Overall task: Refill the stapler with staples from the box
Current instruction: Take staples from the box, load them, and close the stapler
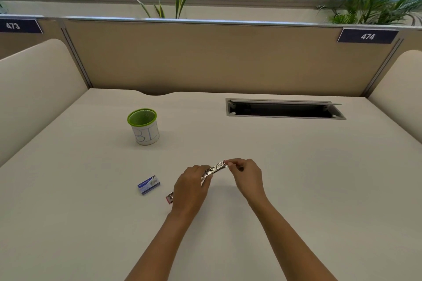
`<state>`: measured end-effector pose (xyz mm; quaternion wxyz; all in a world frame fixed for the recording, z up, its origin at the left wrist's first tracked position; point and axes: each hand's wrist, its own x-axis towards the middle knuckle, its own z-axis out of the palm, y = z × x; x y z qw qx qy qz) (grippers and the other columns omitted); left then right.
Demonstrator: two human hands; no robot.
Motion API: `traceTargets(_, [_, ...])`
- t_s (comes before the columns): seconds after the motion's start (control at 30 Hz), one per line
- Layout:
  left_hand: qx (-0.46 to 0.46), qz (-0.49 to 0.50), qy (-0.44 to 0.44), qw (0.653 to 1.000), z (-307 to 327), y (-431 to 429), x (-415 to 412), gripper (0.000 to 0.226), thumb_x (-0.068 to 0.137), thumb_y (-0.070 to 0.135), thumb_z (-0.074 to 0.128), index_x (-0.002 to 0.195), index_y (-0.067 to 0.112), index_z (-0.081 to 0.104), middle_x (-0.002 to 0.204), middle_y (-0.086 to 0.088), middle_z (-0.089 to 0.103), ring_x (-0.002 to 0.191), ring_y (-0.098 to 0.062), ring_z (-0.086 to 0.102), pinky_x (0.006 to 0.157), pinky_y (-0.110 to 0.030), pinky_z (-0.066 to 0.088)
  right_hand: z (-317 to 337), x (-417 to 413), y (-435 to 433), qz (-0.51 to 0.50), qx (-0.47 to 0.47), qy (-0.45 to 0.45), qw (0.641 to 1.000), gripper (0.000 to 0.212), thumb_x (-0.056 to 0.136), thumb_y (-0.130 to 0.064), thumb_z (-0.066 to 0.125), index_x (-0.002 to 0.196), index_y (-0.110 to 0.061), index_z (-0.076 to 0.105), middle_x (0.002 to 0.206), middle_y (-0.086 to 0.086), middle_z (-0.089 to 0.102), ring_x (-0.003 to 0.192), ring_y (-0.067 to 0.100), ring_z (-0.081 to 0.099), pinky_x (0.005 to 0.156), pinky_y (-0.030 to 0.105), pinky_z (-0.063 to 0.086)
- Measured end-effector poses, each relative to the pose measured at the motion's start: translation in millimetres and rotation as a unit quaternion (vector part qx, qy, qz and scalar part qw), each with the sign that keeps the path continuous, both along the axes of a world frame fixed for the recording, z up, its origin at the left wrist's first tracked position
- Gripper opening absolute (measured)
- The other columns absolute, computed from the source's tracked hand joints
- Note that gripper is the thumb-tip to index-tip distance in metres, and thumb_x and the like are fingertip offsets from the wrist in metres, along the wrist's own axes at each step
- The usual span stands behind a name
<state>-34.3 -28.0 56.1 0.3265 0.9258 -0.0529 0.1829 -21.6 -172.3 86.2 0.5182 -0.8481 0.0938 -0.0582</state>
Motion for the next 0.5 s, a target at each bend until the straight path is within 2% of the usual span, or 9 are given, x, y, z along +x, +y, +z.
traceTargets(0.07, [0.003,0.0,-0.002,1.0,1.6,-2.8,-0.8,0.018,0.088,0.023,0.059,0.104,0.021,0.066,0.091,0.002,0.068,0.085,-0.018,0.059,0.065,-0.027,0.043,1.6,-0.1,1.3,0.002,-0.053,-0.023,0.998,0.021,0.092,-0.015,0.054,0.103,-0.017,0.072,0.09,0.007,0.053,0.068,0.01,0.048,0.056,0.012,0.032])
traceTargets(0.27, [0.014,0.005,-0.007,1.0,5.6,-6.7,-2.6,0.017,0.084,0.022,0.063,0.1,0.022,0.068,0.089,0.003,0.07,0.083,-0.017,0.061,0.063,-0.023,0.04,2.3,-4.3,4.6,0.011,-0.127,-0.037,0.991,0.021,0.092,-0.013,0.056,0.106,-0.014,0.071,0.091,0.003,0.046,0.082,0.014,0.05,0.065,0.016,0.031])
traceTargets(0.33, [0.016,0.007,-0.009,1.0,7.1,-7.9,-3.5,0.017,0.083,0.022,0.064,0.099,0.022,0.069,0.088,0.004,0.071,0.081,-0.017,0.062,0.062,-0.023,0.04,3.8,-4.7,3.9,0.01,-0.11,-0.03,0.993,0.02,0.091,-0.013,0.056,0.105,-0.013,0.071,0.093,0.004,0.048,0.085,0.016,0.053,0.066,0.017,0.033])
traceTargets(0.5, [-0.001,0.004,-0.021,1.0,10.9,-9.3,-5.1,0.014,0.082,0.023,0.066,0.096,0.024,0.07,0.084,0.006,0.071,0.078,-0.015,0.061,0.059,-0.023,0.041,11.2,-5.3,1.2,0.023,-0.006,0.013,1.0,0.015,0.088,-0.017,0.061,0.094,-0.011,0.074,0.1,0.013,0.06,0.074,0.01,0.05,0.058,0.01,0.034])
